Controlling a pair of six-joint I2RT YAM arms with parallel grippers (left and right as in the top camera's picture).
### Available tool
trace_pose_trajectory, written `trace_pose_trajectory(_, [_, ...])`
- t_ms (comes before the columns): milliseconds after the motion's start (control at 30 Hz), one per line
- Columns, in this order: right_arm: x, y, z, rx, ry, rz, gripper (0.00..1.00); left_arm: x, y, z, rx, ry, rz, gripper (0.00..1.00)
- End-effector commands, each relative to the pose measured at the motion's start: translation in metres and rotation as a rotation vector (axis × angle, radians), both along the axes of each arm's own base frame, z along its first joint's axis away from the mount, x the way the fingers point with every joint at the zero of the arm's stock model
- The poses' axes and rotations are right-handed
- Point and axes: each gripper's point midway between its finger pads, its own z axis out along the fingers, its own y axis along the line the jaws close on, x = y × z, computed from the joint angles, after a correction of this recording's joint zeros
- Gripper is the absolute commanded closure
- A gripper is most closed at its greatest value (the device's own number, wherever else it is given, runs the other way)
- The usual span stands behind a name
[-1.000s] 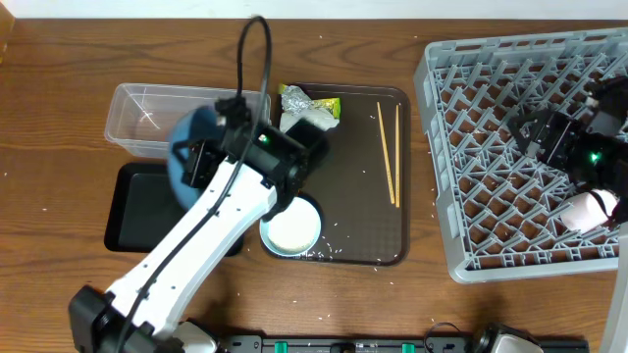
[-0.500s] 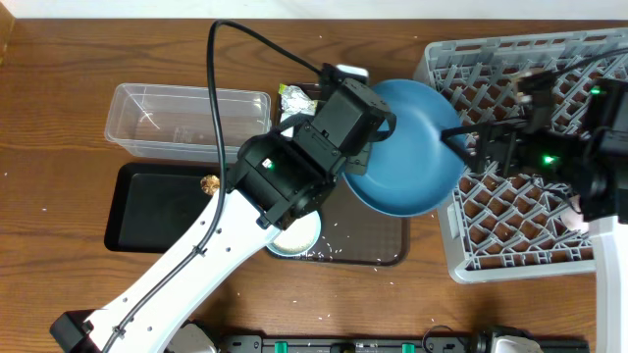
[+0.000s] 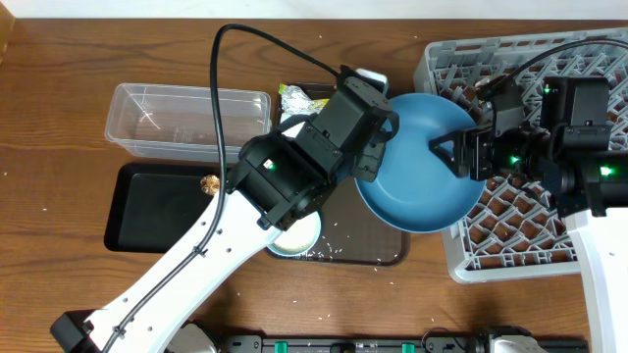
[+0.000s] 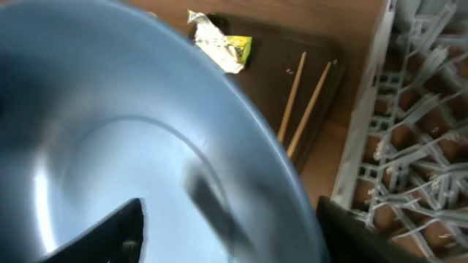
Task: Sort waste into correct bins and load items into the dishwasher rack
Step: 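Carry the teal plate right and grasp it with the right gripper, then place the teal plate upright into the dishwasher rack with right gripper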
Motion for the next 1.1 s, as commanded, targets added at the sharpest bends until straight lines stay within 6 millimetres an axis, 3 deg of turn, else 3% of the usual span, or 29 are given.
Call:
trace_pose_trajectory(0, [0.001,-0.001,0.005,-0.032,-0.043,0.015,0.51,-0.001,-0.004,0.014,-0.027,-0.035,-0.027,0.94])
trace_pose_trajectory(167, [0.005,-0.009,0.004,-0.056,-0.044,-0.028,0.98,0.001,-0.005,0.024,-0.055,-0.062,-0.027,0.94])
trace_pose_trajectory(367, [0.030,-0.048,0.011,-0.073,-0.067,-0.286,0.99,-0.001,-0.004,0.029,-0.066,-0.074,-0.027,0.93])
trace_pose_trajectory(400, [0.032,-0.052,0.012,-0.071,-0.075,-0.303,0.99,-0.001,-0.003,0.029,-0.067,-0.074,-0.027,0.91])
trace_pose_trajectory(433, [0.035,-0.055,0.014,-0.072,-0.089,-0.313,0.99,-0.001,-0.003,0.030,-0.068,-0.076,-0.027,0.83])
trace_pose_trajectory(533, [0.042,-0.068,0.020,-0.086,-0.124,-0.357,0.99,-0.002,-0.002,0.032,-0.072,-0.080,-0.027,0.83])
trace_pose_trajectory(600, [0.045,-0.079,0.020,-0.112,-0.135,-0.396,0.99,-0.003,-0.001,0.034,-0.075,-0.084,-0.027,0.71])
trace_pose_trajectory(667, [0.046,-0.093,0.020,-0.156,-0.140,-0.447,0.99,-0.003,-0.001,0.036,-0.075,-0.089,-0.030,0.46])
trace_pose_trajectory(700, [0.047,-0.103,0.019,-0.198,-0.143,-0.488,0.99,-0.004,0.000,0.037,-0.068,-0.095,-0.038,0.37])
trace_pose_trajectory(833, [0.044,-0.162,0.025,-0.421,-0.175,-0.753,0.99,-0.005,0.002,0.041,-0.048,-0.122,-0.068,0.25])
trace_pose_trajectory(967, [0.031,-0.223,0.055,-0.677,-0.264,-1.053,0.99,-0.009,0.005,0.049,-0.063,-0.137,-0.068,0.20])
trace_pose_trajectory(1067, [0.027,-0.247,0.082,-0.832,-0.343,-1.176,0.99,-0.013,0.009,0.053,-0.067,-0.140,-0.068,0.11])
